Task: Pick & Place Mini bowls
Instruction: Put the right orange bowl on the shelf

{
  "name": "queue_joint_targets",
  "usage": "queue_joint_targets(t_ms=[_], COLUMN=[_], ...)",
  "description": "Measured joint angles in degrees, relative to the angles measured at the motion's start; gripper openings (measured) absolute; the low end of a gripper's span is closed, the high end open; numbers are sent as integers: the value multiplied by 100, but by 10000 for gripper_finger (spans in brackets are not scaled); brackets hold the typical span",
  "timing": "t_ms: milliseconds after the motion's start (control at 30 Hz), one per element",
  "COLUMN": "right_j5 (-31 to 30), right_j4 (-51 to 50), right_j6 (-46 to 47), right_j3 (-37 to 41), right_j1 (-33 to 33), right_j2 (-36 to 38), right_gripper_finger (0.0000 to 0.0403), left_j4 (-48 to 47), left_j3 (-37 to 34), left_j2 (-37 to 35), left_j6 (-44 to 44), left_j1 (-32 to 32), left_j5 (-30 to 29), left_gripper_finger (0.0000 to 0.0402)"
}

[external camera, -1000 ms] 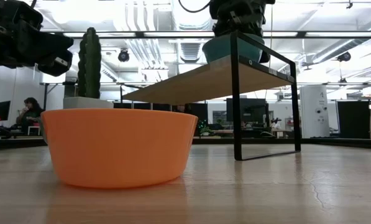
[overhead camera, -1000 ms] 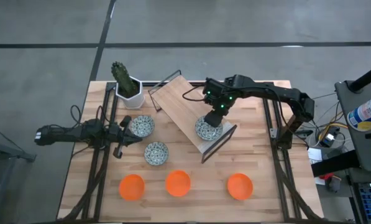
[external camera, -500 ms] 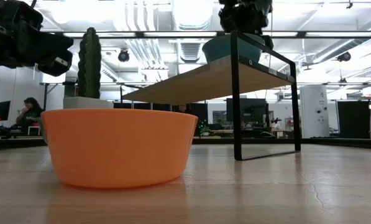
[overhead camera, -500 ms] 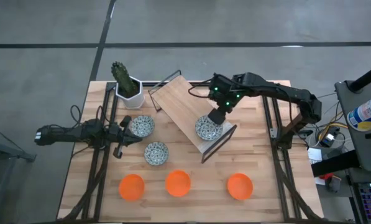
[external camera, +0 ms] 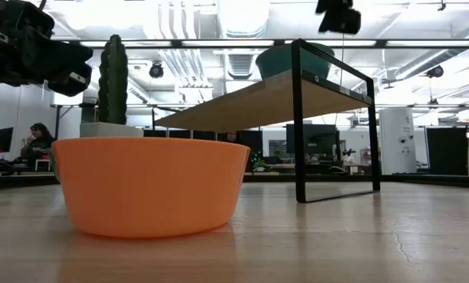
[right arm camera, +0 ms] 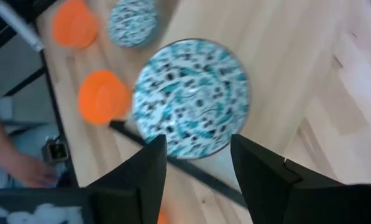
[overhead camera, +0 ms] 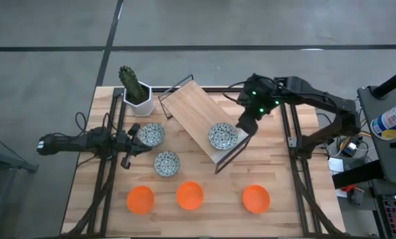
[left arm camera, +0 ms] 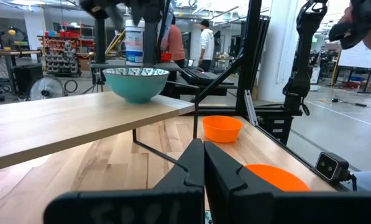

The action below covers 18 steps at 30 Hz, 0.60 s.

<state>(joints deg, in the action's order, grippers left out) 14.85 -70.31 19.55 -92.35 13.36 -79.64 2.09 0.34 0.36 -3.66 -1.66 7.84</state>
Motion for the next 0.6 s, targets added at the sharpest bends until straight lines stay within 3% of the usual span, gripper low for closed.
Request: queue_joint_targets(t_ms=[267,600], right_j5=[-34,-756], right_j4=[0,84], right_j6=[128,968], right_j3=[80,899], right_j1=[-925,-2345], right_j2=[315,151], right_gripper_finger=[162,156], left_j4=[0,0], left_j3=[-1,-1], left_j2=[0,-1], left_j6=[-1,-1], left_j1=[0,-1], left_j5=[-1,-1], left_gripper_finger=[0,0])
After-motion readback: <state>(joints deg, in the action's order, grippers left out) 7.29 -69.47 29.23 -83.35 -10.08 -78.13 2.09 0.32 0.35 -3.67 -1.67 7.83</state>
